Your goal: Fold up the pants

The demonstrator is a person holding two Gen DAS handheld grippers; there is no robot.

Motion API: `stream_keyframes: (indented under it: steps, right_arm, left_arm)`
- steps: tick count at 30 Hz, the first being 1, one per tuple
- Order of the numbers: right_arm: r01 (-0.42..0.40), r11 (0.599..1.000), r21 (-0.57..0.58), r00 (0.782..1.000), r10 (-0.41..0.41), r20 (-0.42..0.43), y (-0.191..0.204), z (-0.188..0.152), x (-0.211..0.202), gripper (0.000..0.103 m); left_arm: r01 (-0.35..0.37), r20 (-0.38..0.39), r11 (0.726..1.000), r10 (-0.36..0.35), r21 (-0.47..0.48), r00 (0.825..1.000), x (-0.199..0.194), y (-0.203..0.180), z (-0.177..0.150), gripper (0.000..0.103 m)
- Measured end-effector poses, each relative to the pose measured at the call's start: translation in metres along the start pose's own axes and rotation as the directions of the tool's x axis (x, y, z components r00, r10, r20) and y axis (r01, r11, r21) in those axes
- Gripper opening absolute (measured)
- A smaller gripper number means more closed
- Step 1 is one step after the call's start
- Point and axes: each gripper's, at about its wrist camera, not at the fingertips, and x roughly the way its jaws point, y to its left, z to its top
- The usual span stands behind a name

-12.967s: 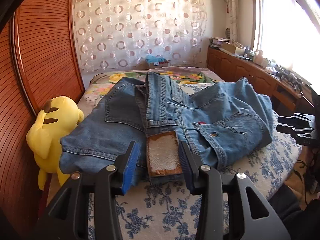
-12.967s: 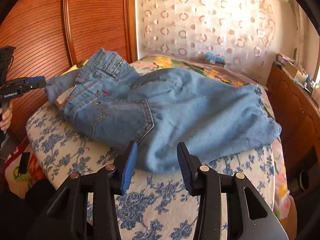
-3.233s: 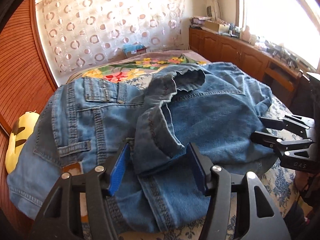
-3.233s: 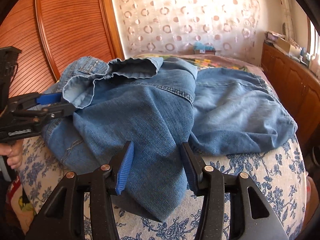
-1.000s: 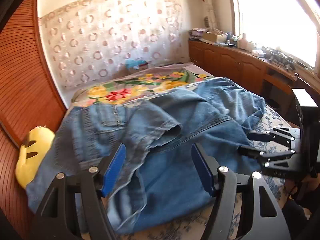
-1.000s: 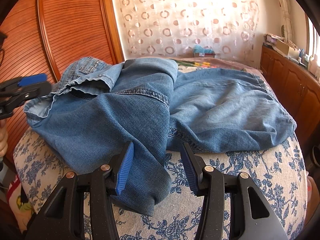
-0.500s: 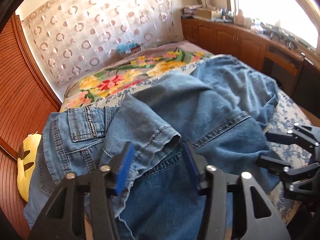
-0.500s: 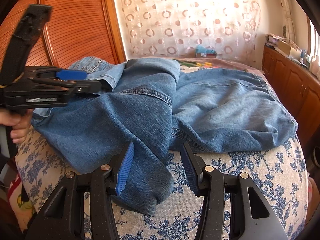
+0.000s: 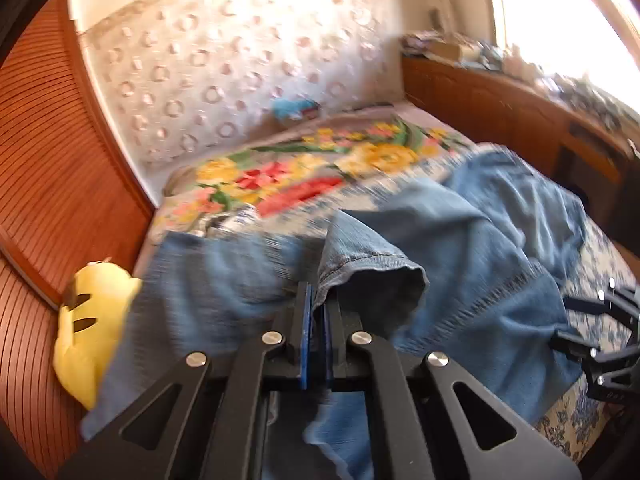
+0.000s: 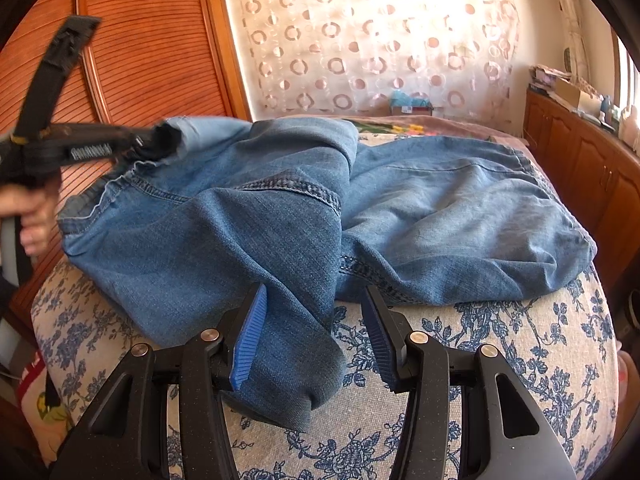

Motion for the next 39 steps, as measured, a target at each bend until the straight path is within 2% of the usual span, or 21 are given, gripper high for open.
stream_keyframes:
  steps: [5, 8, 11, 15, 20, 28, 35, 39]
  right_arm:
    - [0.001, 1.000, 0.000, 1.000, -0.001, -0.001, 0.000, 0.000, 0.000, 0.050]
    - [0.000, 1.000, 0.000, 1.000, 0.000, -0.001, 0.000, 0.000, 0.000, 0.050]
    - [0.000, 1.000, 0.000, 1.000, 0.000, 0.000, 0.000, 0.000, 0.000, 0.050]
    - [0.001, 1.000, 0.000, 1.000, -0.001, -0.003, 0.000, 0.000, 0.000, 0.050]
    - [0.001, 1.000, 0.001, 1.000, -0.001, -0.003, 0.001, 0.000, 0.000, 0.050]
    - [0.001, 1.000, 0.001, 1.000, -0.001, -0.003, 0.001, 0.001, 0.000, 0.050]
    - [0.002, 1.000, 0.000, 1.000, -0.002, -0.007, 0.001, 0.000, 0.001, 0.050]
    - [0.002, 1.000, -0.001, 1.000, -0.002, -0.012, 0.001, -0.003, 0.001, 0.050]
  left_arm:
    - [-0.053, 0.016, 0.997, 0.054, -0.049, 0.998, -0.009, 0.040, 0.004, 0.002]
    - [-0.061, 0.006, 0.996, 0.061, -0.064, 0.998, -0.007, 0.053, 0.003, 0.003]
    - [-0.051, -0.016, 0.995, 0.050, -0.083, 0.999, 0.000, 0.061, -0.001, 0.010]
    - [-0.052, -0.047, 0.993, 0.048, -0.106, 0.998, 0.007, 0.066, -0.010, 0.027]
    - [-0.067, -0.074, 0.992, 0.059, -0.106, 0.996, 0.011, 0.069, -0.025, 0.039]
    - [-0.022, -0.053, 0.992, 0.015, -0.123, 0.998, -0.011, 0.064, -0.052, 0.039]
    - [0.042, -0.003, 0.995, -0.042, -0.091, 0.999, -0.034, 0.036, -0.070, 0.039]
    - [0.055, -0.001, 0.995, -0.056, -0.081, 0.998, -0.040, 0.024, -0.078, 0.039]
